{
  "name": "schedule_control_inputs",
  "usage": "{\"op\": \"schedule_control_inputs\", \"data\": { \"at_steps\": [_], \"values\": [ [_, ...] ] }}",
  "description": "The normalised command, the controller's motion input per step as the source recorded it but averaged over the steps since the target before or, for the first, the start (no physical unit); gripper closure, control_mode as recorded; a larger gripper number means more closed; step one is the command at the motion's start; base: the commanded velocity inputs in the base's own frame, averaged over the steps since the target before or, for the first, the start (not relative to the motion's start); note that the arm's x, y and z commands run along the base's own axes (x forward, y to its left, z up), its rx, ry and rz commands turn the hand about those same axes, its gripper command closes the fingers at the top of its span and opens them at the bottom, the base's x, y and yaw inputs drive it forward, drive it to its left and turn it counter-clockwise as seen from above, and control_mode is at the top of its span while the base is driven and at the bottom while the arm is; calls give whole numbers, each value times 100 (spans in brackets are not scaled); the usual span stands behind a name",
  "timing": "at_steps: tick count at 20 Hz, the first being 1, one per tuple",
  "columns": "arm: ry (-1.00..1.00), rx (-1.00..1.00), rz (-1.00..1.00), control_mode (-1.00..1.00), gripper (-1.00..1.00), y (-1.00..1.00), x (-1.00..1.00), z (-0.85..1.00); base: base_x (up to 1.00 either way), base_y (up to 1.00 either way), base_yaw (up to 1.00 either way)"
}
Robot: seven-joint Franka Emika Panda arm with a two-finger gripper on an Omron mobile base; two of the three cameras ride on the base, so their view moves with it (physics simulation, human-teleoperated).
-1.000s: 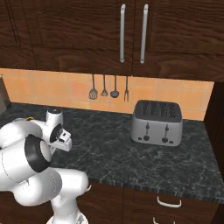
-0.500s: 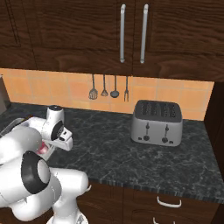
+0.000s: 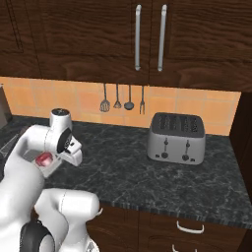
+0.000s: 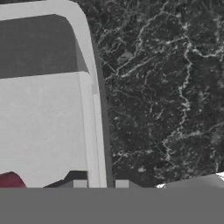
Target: Take the meat container that has the steak and place it on the second highest rack of the freezer. Then take the vegetable container that has the corn and lime and place it on the highest rack of the freezer.
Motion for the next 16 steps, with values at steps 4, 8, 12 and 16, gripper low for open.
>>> {"op": "schedule_control_inputs", "data": {
  "at_steps": [4, 8, 12, 16],
  "values": [
    [0, 0, -17, -100, 100, -30, -56, 57, 0, 0, 0],
    [0, 0, -20, -100, 100, -29, -69, 62, 0, 0, 0],
    [-1, 0, -22, -100, 100, -27, -75, 55, 0, 0, 0],
    [-1, 0, -19, -100, 100, -21, -52, 65, 0, 0, 0]
  ]
}}
